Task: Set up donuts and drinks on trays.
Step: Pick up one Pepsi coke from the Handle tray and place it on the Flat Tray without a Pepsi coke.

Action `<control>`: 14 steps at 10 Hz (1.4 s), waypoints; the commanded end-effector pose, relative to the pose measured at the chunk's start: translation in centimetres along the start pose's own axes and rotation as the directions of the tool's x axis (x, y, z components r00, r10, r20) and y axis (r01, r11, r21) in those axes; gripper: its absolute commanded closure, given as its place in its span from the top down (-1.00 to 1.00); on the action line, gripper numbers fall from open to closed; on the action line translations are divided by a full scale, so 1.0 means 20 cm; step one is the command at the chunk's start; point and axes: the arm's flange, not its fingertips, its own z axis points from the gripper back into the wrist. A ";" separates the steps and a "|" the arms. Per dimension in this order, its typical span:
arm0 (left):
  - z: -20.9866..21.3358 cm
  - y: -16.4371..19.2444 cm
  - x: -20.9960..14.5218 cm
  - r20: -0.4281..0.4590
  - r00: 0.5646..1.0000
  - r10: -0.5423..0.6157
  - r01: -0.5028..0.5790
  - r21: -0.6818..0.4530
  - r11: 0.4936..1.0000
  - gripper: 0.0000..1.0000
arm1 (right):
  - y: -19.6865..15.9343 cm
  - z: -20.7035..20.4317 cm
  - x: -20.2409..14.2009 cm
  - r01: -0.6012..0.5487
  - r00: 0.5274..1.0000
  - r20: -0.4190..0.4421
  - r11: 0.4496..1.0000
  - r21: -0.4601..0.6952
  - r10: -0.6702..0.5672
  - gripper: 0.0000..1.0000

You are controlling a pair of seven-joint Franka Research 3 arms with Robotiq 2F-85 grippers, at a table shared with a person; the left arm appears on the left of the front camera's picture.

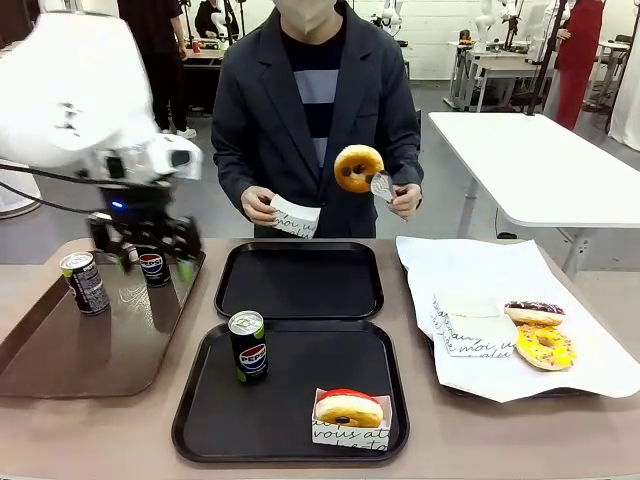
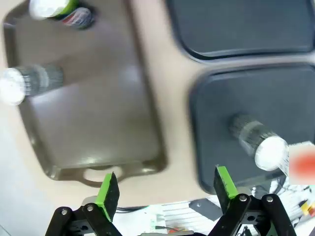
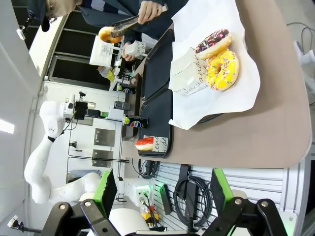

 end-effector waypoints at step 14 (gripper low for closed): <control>-0.08 0.83 0.35 0.029 0.978 0.205 -0.205 -0.008 0.979 1.00 | -0.01 0.03 -0.04 -0.016 1.000 0.014 1.000 0.018 0.015 1.00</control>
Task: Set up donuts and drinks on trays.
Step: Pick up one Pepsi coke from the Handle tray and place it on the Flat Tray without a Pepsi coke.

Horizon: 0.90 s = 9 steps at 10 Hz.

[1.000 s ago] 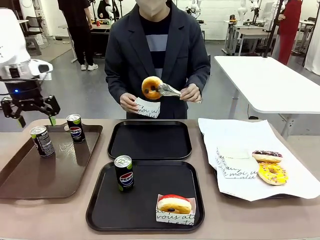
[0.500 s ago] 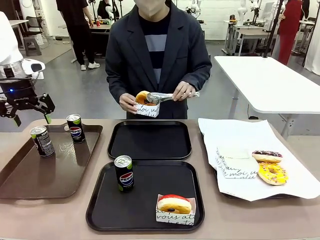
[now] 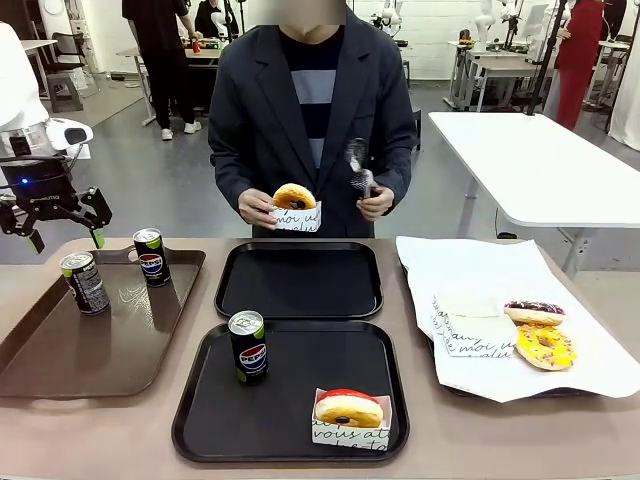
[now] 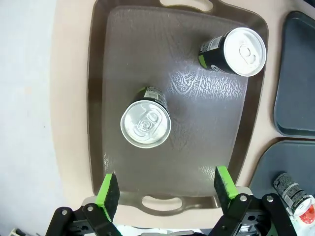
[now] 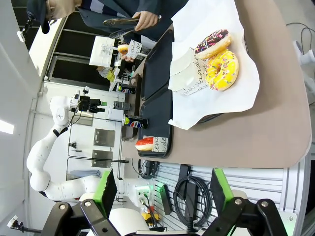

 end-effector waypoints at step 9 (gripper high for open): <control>-0.27 0.09 0.27 -0.014 0.989 -0.144 0.144 0.001 0.990 1.00 | 0.00 0.03 -0.04 -0.016 1.000 0.012 1.000 0.019 0.016 1.00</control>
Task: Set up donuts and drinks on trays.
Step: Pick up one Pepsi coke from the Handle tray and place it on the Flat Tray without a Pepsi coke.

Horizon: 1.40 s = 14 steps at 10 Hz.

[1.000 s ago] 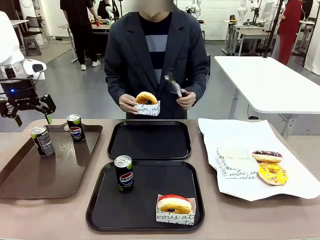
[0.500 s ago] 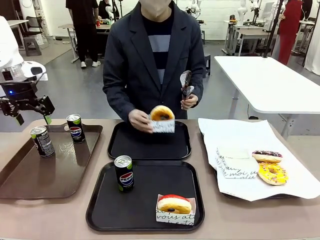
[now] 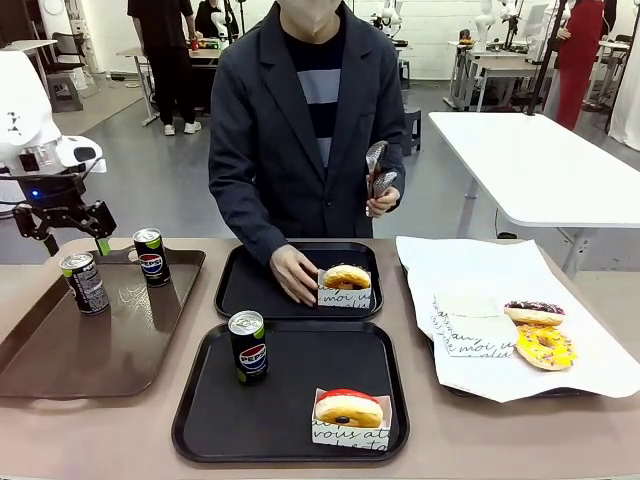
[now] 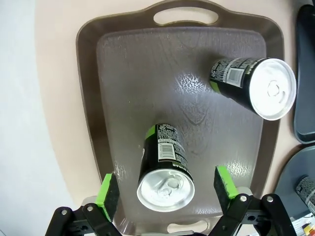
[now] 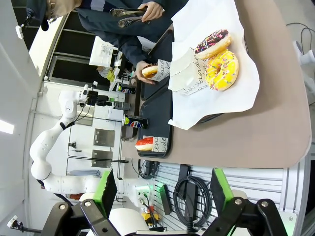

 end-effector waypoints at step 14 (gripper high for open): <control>-0.17 -0.03 -0.10 -0.033 0.999 -0.034 0.033 -0.020 0.999 1.00 | 0.00 0.03 -0.04 -0.015 1.000 0.012 1.000 0.019 0.014 1.00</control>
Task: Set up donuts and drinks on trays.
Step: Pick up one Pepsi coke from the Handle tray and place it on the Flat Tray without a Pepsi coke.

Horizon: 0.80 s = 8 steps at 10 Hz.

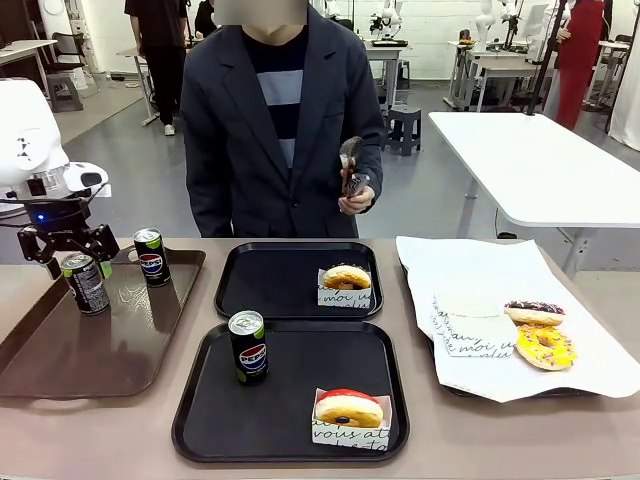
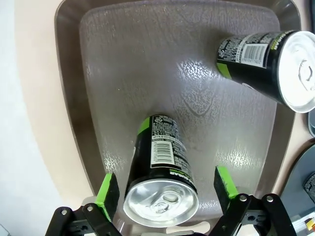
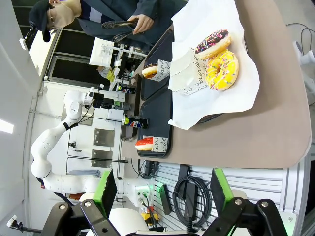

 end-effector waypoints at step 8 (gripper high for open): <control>-0.05 -0.01 -0.02 0.023 1.000 0.002 -0.002 -0.007 1.000 1.00 | 0.00 0.03 -0.04 -0.012 1.000 0.012 1.000 0.019 0.012 1.00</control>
